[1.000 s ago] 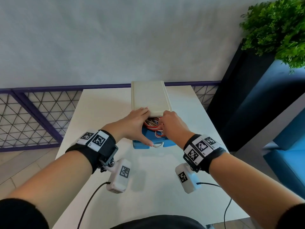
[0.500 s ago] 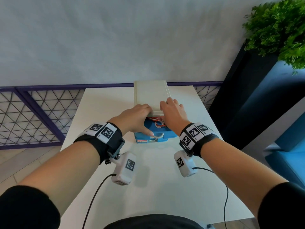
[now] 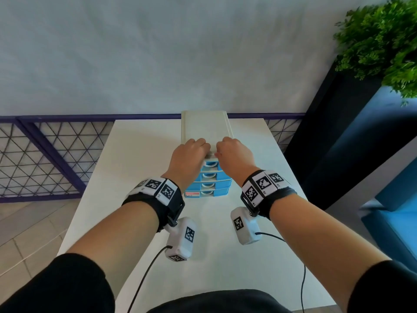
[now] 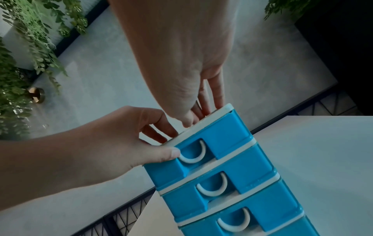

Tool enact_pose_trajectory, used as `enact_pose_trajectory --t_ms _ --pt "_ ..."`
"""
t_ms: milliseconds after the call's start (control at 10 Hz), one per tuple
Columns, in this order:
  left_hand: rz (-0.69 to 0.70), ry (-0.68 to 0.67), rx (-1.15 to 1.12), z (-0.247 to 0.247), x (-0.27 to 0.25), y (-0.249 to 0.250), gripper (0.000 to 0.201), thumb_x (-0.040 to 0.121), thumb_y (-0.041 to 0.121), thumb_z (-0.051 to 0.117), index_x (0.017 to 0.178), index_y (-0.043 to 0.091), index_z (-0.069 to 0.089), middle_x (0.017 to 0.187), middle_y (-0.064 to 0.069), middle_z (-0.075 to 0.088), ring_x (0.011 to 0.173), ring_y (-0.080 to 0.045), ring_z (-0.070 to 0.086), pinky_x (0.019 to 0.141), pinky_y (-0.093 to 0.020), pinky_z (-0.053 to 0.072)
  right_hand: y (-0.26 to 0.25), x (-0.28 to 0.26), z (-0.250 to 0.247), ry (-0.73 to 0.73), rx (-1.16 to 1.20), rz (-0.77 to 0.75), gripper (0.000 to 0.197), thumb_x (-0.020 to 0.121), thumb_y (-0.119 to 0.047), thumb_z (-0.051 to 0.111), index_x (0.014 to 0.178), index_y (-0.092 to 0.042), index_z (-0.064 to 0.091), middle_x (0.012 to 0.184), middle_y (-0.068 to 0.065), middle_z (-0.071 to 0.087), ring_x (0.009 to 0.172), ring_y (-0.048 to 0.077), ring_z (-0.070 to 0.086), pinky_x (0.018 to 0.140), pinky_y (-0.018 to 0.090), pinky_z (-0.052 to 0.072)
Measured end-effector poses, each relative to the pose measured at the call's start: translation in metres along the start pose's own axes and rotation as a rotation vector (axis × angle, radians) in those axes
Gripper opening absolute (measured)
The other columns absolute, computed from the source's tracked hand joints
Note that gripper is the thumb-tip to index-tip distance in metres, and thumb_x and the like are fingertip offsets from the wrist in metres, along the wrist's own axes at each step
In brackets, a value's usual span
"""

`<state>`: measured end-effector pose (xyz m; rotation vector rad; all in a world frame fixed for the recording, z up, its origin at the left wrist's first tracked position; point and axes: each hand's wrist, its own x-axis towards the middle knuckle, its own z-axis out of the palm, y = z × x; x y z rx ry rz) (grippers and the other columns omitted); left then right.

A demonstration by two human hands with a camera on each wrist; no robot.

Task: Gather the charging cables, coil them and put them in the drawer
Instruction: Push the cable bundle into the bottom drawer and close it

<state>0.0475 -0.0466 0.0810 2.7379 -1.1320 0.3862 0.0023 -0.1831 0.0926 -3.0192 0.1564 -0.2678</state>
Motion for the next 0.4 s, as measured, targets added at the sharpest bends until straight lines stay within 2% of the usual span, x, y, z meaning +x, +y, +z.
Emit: enact_pose_trajectory --t_ms 100,200,300,400 --pt "-0.03 0.002 -0.004 -0.001 0.0 0.004 0.013 0.083 0.006 0.057 0.094 0.014 0.057 0.098 -0.003 0.058 0.089 -0.025 0.054 0.059 -0.031 0.031 -0.007 0.003 0.001 0.025 -0.054 0.012 0.012 0.095 -0.01 0.051 0.103 -0.01 0.061 0.106 0.005 0.056 0.1 0.023 0.054 0.064 0.029 0.039" --pt "-0.047 -0.043 -0.041 -0.005 -0.004 0.007 0.013 0.085 0.017 0.06 0.097 0.015 0.055 0.102 -0.001 0.056 0.094 -0.023 0.054 0.063 -0.03 0.034 -0.011 -0.003 0.003 -0.003 -0.043 0.023 0.015 0.094 -0.006 0.051 0.105 -0.009 0.059 0.108 0.006 0.055 0.102 0.024 0.053 0.065 0.029 0.042" --pt "-0.081 -0.123 -0.199 -0.007 -0.003 0.0 0.023 0.087 0.026 0.06 0.108 0.018 0.057 0.11 0.001 0.056 0.101 -0.021 0.055 0.072 -0.031 0.045 -0.004 -0.004 -0.002 -0.027 0.024 0.043 0.018 0.093 -0.005 0.048 0.107 -0.009 0.059 0.112 0.006 0.056 0.105 0.025 0.055 0.07 0.03 0.043" --pt "-0.118 -0.296 -0.437 -0.014 -0.028 -0.015 0.051 0.089 0.028 0.058 0.137 0.024 0.043 0.143 0.007 0.042 0.131 -0.015 0.043 0.107 -0.034 0.037 0.018 -0.033 -0.009 -0.171 0.207 0.043 0.038 0.097 -0.017 0.047 0.134 -0.015 0.052 0.144 0.004 0.046 0.131 0.022 0.044 0.104 0.03 0.035"
